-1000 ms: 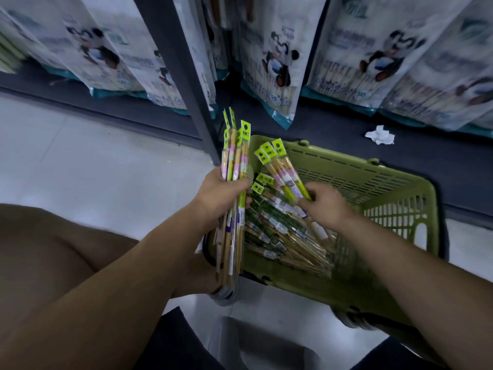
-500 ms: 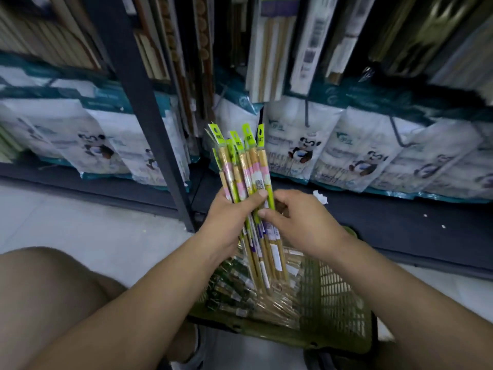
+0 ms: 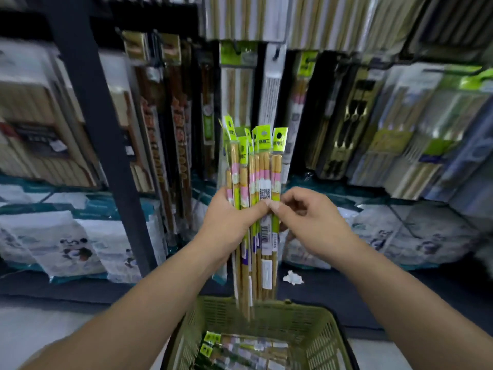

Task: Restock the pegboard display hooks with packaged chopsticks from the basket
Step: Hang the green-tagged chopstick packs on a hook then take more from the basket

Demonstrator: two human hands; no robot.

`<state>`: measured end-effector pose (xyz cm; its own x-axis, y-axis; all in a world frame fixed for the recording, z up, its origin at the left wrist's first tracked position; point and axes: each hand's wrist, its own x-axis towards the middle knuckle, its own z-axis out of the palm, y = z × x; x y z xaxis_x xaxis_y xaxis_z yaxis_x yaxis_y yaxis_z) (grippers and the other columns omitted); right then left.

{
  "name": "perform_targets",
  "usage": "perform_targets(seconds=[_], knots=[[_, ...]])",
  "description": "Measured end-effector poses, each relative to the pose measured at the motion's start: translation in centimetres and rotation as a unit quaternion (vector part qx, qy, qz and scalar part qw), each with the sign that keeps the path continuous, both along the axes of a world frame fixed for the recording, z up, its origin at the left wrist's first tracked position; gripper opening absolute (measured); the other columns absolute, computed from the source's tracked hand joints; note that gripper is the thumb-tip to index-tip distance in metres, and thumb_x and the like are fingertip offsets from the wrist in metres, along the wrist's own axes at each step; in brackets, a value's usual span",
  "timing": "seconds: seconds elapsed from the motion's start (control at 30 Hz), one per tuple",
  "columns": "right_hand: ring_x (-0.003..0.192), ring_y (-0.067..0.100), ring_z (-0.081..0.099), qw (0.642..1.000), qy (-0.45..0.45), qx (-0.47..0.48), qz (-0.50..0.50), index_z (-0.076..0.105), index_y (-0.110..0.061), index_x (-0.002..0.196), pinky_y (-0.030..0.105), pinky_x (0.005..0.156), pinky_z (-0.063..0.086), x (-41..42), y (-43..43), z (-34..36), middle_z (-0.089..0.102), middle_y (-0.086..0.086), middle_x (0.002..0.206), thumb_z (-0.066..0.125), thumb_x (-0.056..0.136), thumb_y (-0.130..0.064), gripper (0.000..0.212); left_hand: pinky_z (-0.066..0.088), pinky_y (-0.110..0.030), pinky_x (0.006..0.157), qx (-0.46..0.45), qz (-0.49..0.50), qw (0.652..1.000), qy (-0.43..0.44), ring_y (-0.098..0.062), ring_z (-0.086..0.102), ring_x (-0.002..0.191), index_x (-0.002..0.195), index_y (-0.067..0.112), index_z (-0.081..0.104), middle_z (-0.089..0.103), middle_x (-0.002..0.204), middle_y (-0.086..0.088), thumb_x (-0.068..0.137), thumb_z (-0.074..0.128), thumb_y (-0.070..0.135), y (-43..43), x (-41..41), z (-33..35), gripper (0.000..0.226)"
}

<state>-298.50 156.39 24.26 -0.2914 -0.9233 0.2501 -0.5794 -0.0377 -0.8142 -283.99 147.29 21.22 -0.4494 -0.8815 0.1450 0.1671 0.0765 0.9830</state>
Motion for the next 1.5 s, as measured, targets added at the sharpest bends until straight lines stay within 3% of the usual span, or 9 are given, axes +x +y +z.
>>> perform_targets(seconds=[0.17, 0.3, 0.43, 0.53, 0.67, 0.9, 1.0, 1.33, 1.5], knots=[[0.072, 0.017, 0.067, 0.997, -0.049, -0.062, -0.011, 0.064, -0.021, 0.113, 0.032, 0.059, 0.060, -1.5, -1.0, 4.2, 0.066, 0.002, 0.082, 0.066, 0.098, -0.028, 0.017, 0.060, -0.037, 0.086, -0.068, -0.030, 0.997, -0.002, -0.016, 0.076, 0.098, 0.117, 0.025, 0.069, 0.080, 0.105, 0.002, 0.084, 0.085, 0.020, -1.0, -1.8, 3.0, 0.037], [0.064, 0.014, 0.060, 0.995, -0.032, -0.094, -0.003, 0.067, -0.018, 0.097, 0.027, 0.053, 0.055, -1.9, -1.8, 6.0, 0.062, 0.010, 0.080, 0.067, 0.098, -0.022, 0.004, 0.060, -0.041, 0.086, -0.070, -0.018, 0.997, 0.022, -0.019, 0.077, 0.096, 0.116, 0.021, 0.069, 0.080, 0.103, -0.001, 0.080, 0.085, 0.021, -1.4, -2.6, 3.9, 0.040], [0.057, 0.014, 0.054, 0.989, -0.020, -0.141, -0.034, 0.066, -0.017, 0.084, 0.028, 0.051, 0.052, -2.6, -2.9, 8.3, 0.057, 0.020, 0.077, 0.062, 0.101, -0.027, 0.020, 0.058, -0.038, 0.084, -0.072, 0.026, 0.997, 0.014, -0.012, 0.076, 0.089, 0.109, 0.025, 0.069, 0.080, 0.096, 0.006, 0.082, 0.086, 0.020, -2.2, -2.9, 4.6, 0.033], [0.052, 0.018, 0.049, 0.981, -0.056, -0.176, -0.060, 0.065, -0.021, 0.079, 0.026, 0.044, 0.042, -3.4, -3.8, 10.1, 0.049, 0.013, 0.063, 0.056, 0.102, -0.038, 0.031, 0.058, -0.038, 0.085, -0.062, 0.032, 0.997, 0.020, -0.012, 0.076, 0.088, 0.108, 0.025, 0.069, 0.079, 0.095, 0.007, 0.082, 0.087, 0.020, -2.6, -3.2, 4.8, 0.032], [0.051, 0.014, 0.048, 0.978, -0.075, -0.179, -0.076, 0.063, -0.022, 0.071, 0.020, 0.042, 0.042, -4.1, -5.1, 10.9, 0.048, 0.008, 0.065, 0.055, 0.103, -0.042, 0.039, 0.055, -0.033, 0.083, -0.054, 0.025, 0.998, 0.014, -0.006, 0.074, 0.088, 0.112, 0.028, 0.067, 0.079, 0.096, 0.012, 0.080, 0.087, 0.025, -2.7, -3.3, 4.6, 0.037], [0.056, 0.022, 0.041, 0.980, -0.100, -0.151, -0.079, 0.057, 0.000, 0.083, 0.020, 0.049, 0.045, -5.0, -5.9, 10.3, 0.043, 0.011, 0.067, 0.057, 0.101, -0.045, 0.048, 0.053, -0.030, 0.083, -0.038, 0.019, 0.999, 0.012, -0.004, 0.074, 0.090, 0.113, 0.032, 0.067, 0.078, 0.098, 0.014, 0.078, 0.089, 0.030, -3.2, -2.9, 4.4, 0.041], [0.058, 0.022, 0.042, 0.982, -0.106, -0.143, -0.068, 0.061, -0.003, 0.086, 0.026, 0.049, 0.045, -5.0, -5.8, 10.2, 0.044, 0.010, 0.068, 0.057, 0.100, -0.046, 0.045, 0.053, -0.031, 0.083, -0.036, 0.020, 0.999, 0.011, -0.005, 0.074, 0.091, 0.111, 0.033, 0.068, 0.078, 0.099, 0.014, 0.079, 0.089, 0.029, -3.3, -2.6, 4.2, 0.039], [0.056, 0.018, 0.043, 0.981, -0.118, -0.133, -0.081, 0.055, 0.001, 0.084, 0.016, 0.048, 0.045, -5.2, -6.2, 9.6, 0.044, 0.009, 0.069, 0.056, 0.102, -0.043, 0.048, 0.052, -0.030, 0.081, -0.031, 0.025, 0.999, 0.009, -0.005, 0.074, 0.088, 0.105, 0.036, 0.069, 0.079, 0.096, 0.013, 0.073, 0.090, 0.034, -3.1, -2.4, 3.8, 0.038], [0.063, 0.023, 0.058, 0.988, -0.062, -0.097, -0.103, 0.070, -0.028, 0.084, 0.035, 0.058, 0.050, -5.7, -7.5, 9.3, 0.060, 0.008, 0.071, 0.053, 0.100, -0.052, 0.034, 0.052, -0.027, 0.078, -0.044, 0.024, 0.999, 0.005, -0.003, 0.074, 0.087, 0.103, 0.036, 0.070, 0.078, 0.096, 0.014, 0.080, 0.088, 0.025, -3.2, -2.5, 3.8, 0.032]])
